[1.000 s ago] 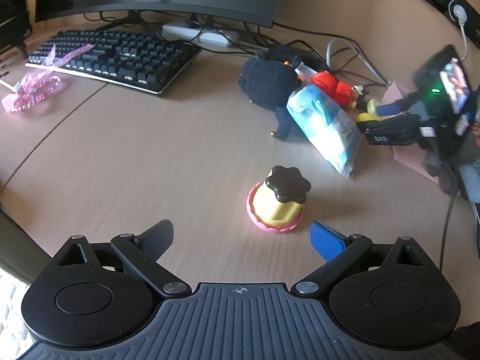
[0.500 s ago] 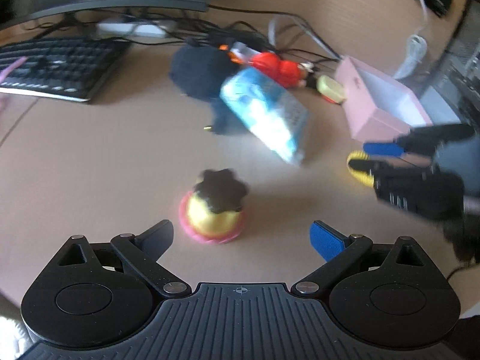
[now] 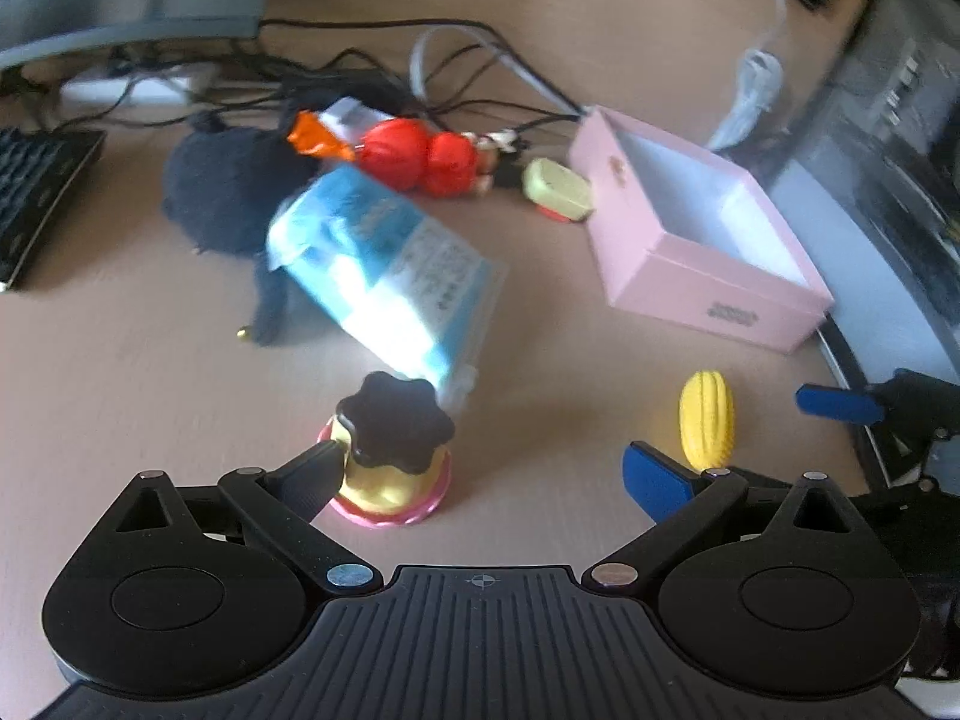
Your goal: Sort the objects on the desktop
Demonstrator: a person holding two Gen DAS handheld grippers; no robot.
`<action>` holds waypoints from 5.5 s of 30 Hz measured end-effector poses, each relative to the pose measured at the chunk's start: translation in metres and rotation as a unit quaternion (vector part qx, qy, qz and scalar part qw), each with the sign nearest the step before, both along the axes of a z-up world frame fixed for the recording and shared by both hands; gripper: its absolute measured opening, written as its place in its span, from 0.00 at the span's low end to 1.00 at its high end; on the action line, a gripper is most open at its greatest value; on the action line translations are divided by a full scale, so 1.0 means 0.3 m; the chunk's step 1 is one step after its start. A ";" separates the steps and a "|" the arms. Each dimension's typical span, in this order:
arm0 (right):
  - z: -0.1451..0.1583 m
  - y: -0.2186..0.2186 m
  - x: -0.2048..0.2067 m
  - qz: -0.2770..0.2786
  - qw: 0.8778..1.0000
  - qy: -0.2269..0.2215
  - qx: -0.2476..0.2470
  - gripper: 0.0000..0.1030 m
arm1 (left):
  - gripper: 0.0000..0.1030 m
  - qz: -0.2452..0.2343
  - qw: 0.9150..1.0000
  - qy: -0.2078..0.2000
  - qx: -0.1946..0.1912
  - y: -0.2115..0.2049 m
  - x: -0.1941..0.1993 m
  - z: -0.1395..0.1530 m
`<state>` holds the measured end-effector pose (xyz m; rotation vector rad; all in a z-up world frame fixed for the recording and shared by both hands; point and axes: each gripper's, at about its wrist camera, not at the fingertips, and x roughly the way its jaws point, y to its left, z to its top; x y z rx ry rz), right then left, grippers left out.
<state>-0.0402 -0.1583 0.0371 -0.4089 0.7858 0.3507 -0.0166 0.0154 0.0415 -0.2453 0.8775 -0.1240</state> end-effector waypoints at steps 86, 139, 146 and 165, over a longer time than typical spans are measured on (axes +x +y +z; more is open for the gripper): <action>-0.092 0.023 0.100 -0.029 0.994 0.018 0.101 0.36 | 0.87 0.029 0.995 0.006 0.094 0.016 -0.090 -0.030; -0.075 -0.103 0.105 -0.192 0.978 -0.012 0.084 0.83 | 0.94 0.034 0.997 0.015 0.066 0.043 -0.100 -0.012; -0.111 -0.069 0.160 -0.261 0.957 -0.004 0.124 0.86 | 0.95 0.041 0.996 0.030 0.077 0.063 -0.106 -0.015; -0.019 -0.066 0.052 -0.180 0.975 -0.035 0.123 0.65 | 0.76 -0.009 0.992 -0.018 0.122 -0.005 -0.029 -0.069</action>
